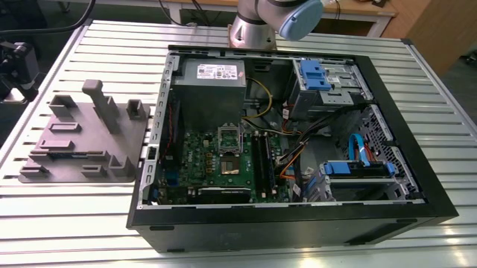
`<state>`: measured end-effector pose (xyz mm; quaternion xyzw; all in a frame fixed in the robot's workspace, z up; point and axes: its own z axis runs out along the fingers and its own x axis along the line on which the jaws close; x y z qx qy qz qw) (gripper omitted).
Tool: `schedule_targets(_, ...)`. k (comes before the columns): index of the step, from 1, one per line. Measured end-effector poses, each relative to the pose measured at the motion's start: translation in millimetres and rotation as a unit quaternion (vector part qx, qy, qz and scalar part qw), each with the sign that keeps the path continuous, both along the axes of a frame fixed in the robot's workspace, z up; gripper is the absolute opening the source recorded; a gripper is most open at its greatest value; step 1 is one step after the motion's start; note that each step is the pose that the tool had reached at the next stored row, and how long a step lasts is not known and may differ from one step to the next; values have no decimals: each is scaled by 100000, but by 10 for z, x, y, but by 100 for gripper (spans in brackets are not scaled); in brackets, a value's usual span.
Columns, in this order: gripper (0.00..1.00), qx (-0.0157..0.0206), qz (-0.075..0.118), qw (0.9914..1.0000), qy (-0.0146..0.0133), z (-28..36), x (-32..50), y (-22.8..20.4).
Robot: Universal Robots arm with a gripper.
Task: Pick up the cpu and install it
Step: 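Pick up the cpu and move it towards the insertion slot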
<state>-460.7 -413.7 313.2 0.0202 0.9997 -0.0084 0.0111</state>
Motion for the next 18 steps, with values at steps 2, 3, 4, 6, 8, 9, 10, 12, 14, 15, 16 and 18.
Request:
schedule_targets(2,47,5,-1,100000,-10,6,0,0)
schedule_targets(3,47,1,1,100000,-3,10,0,0)
schedule_targets(4,47,-2,1,100000,6,15,0,0)
schedule_targets(6,47,0,0,100000,1,22,0,0)
schedule_targets(8,47,2,1,100000,-6,28,0,0)
schedule_targets(9,47,2,2,100000,-6,31,0,0)
schedule_targets(10,47,4,2,100000,-7,33,0,0)
schedule_targets(12,47,0,0,100000,1,38,0,0)
schedule_targets(14,47,-1,2,100000,3,43,0,0)
schedule_targets(15,47,-1,2,100000,-1,45,0,0)
schedule_targets(16,47,2,1,100000,-5,47,0,0)
schedule_targets(18,47,3,2,100000,-5,50,0,0)
